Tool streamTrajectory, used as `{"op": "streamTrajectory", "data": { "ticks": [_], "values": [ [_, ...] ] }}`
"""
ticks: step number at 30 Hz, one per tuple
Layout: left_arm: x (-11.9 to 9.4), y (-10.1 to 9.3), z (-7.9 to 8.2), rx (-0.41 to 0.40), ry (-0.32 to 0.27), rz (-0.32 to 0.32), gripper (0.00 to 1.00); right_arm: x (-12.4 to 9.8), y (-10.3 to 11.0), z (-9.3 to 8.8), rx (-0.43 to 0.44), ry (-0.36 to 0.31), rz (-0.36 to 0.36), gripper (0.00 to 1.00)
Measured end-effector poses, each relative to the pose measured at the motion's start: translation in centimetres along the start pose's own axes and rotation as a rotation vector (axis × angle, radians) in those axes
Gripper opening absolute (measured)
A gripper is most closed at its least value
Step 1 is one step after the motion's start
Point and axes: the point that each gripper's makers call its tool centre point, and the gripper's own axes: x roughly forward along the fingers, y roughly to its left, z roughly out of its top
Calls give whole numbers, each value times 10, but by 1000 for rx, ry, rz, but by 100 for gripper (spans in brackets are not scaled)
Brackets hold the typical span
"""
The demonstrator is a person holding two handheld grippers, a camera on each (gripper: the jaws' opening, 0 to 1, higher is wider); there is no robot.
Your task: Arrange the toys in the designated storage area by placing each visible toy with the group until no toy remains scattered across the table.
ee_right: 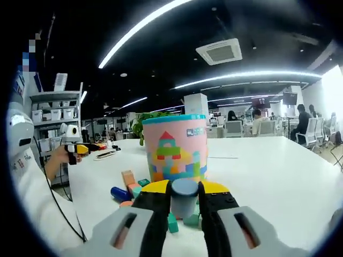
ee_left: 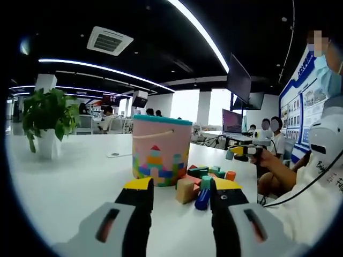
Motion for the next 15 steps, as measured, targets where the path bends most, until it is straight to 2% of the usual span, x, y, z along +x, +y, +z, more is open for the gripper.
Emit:
{"op": "streamTrajectory", "data": {
  "ticks": [1, 2, 4, 8, 11, 12, 15],
  "values": [
    [0, -2, -1, 4, 4, -9, 48, 0, 0, 0, -9, 5, -2, 20],
    [0, -10, -4, 7, 27, -55, 50, 0, 0, 0, -17, 11, -5, 20],
    [0, -15, 0, -14, 3, -82, 50, 1, 2, 0, -49, 26, -6, 20],
    [1, -22, -4, 26, 41, -108, 51, 2, 1, 2, -79, 37, -16, 20],
    [2, -27, -5, 47, 54, -125, 51, 2, 4, 8, -59, 18, 8, 20],
    [2, -36, -10, 69, 84, -176, 51, 2, 5, 11, -55, 17, 11, 20],
    [4, -41, -12, 77, 94, -188, 51, 3, 7, 15, -70, 19, 10, 20]
  ]
}}
